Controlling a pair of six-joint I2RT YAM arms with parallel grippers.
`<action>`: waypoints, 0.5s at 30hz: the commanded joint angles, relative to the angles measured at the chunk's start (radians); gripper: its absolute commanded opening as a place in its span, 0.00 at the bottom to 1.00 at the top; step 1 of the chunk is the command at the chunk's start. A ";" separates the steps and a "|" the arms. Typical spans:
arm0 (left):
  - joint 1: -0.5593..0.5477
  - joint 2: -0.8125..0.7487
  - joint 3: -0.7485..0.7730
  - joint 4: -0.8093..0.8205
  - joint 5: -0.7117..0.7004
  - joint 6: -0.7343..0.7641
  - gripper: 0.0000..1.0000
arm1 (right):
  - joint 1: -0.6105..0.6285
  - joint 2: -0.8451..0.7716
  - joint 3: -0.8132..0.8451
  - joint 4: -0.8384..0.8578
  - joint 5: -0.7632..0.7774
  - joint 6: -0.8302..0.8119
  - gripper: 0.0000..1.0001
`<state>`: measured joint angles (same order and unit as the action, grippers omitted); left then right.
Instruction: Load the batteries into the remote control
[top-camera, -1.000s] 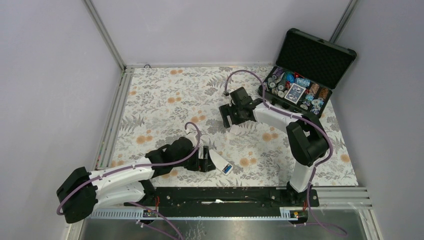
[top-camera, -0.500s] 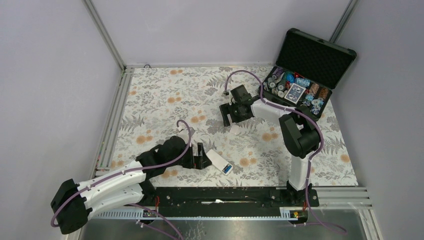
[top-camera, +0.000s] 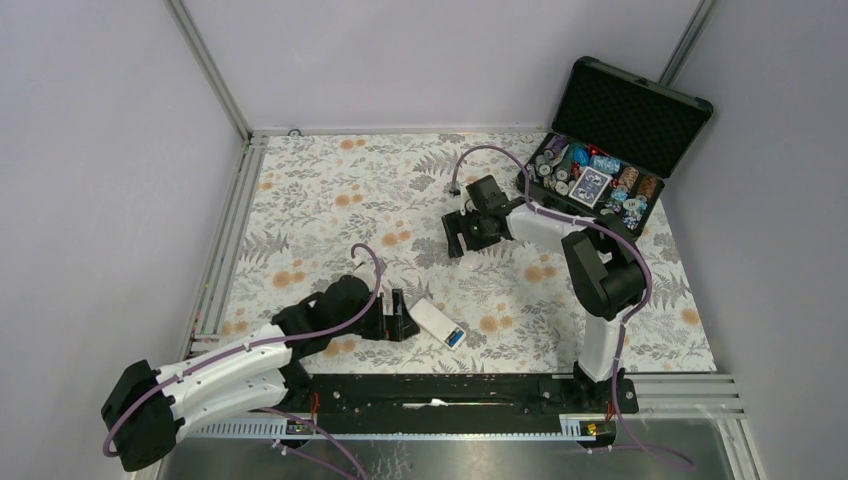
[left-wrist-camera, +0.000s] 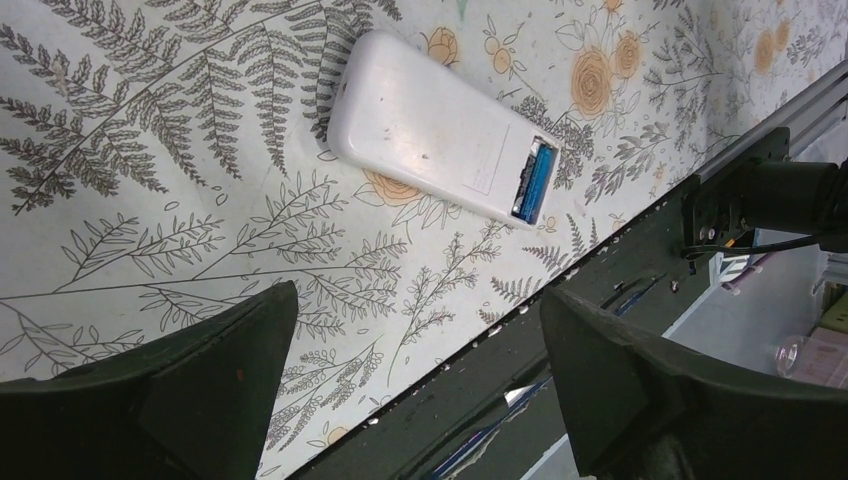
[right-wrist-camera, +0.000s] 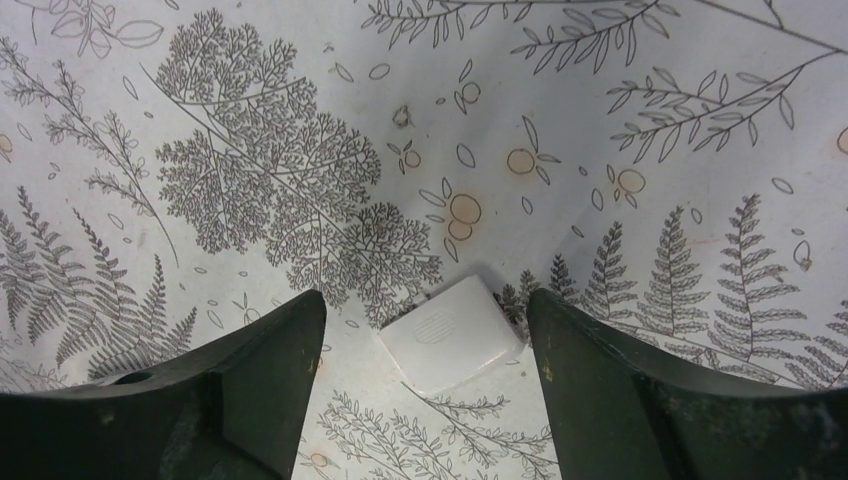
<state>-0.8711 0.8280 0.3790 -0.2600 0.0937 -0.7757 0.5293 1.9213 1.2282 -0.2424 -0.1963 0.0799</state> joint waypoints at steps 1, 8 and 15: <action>0.005 -0.018 -0.016 0.043 -0.001 -0.002 0.99 | -0.002 -0.034 -0.080 -0.051 -0.028 0.007 0.80; 0.006 -0.017 -0.025 0.053 0.000 -0.010 0.99 | 0.001 -0.085 -0.164 -0.049 -0.026 0.033 0.76; 0.006 -0.018 -0.026 0.053 -0.001 -0.012 0.99 | 0.020 -0.123 -0.219 -0.020 -0.035 0.051 0.75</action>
<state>-0.8703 0.8253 0.3553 -0.2531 0.0940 -0.7834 0.5316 1.8008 1.0584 -0.1890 -0.2058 0.1047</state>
